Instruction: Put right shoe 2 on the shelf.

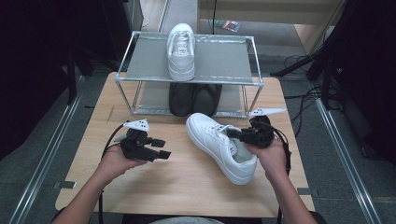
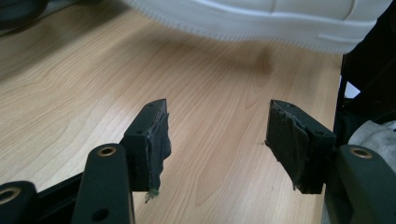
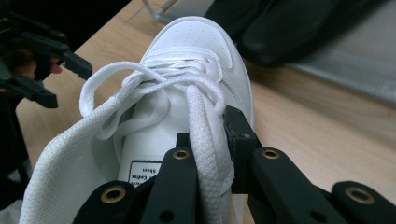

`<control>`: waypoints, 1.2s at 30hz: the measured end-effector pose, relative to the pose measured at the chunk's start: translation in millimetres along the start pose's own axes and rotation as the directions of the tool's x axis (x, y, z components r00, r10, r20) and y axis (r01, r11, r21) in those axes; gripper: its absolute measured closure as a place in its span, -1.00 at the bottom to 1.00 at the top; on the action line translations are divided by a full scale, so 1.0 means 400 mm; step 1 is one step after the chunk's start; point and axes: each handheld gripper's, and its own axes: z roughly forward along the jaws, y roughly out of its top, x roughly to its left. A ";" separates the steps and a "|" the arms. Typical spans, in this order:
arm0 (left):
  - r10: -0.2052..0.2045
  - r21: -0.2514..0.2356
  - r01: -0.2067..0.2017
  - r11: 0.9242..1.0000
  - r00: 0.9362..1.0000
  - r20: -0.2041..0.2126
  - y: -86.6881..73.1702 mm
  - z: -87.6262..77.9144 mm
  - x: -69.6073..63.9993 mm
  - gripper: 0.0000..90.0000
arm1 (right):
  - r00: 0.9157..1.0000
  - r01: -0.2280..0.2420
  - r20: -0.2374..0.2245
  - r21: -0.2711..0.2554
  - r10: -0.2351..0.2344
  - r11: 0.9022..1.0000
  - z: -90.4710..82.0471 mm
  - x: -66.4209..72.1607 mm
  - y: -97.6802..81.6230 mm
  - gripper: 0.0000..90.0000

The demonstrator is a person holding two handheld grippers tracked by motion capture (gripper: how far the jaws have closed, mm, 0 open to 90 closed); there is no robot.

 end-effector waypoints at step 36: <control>-0.005 -0.001 0.005 1.000 1.000 -0.020 -0.015 -0.007 -0.001 -0.11 | 0.996 0.031 0.081 -0.087 -0.024 0.996 -0.249 -0.031 0.374 0.88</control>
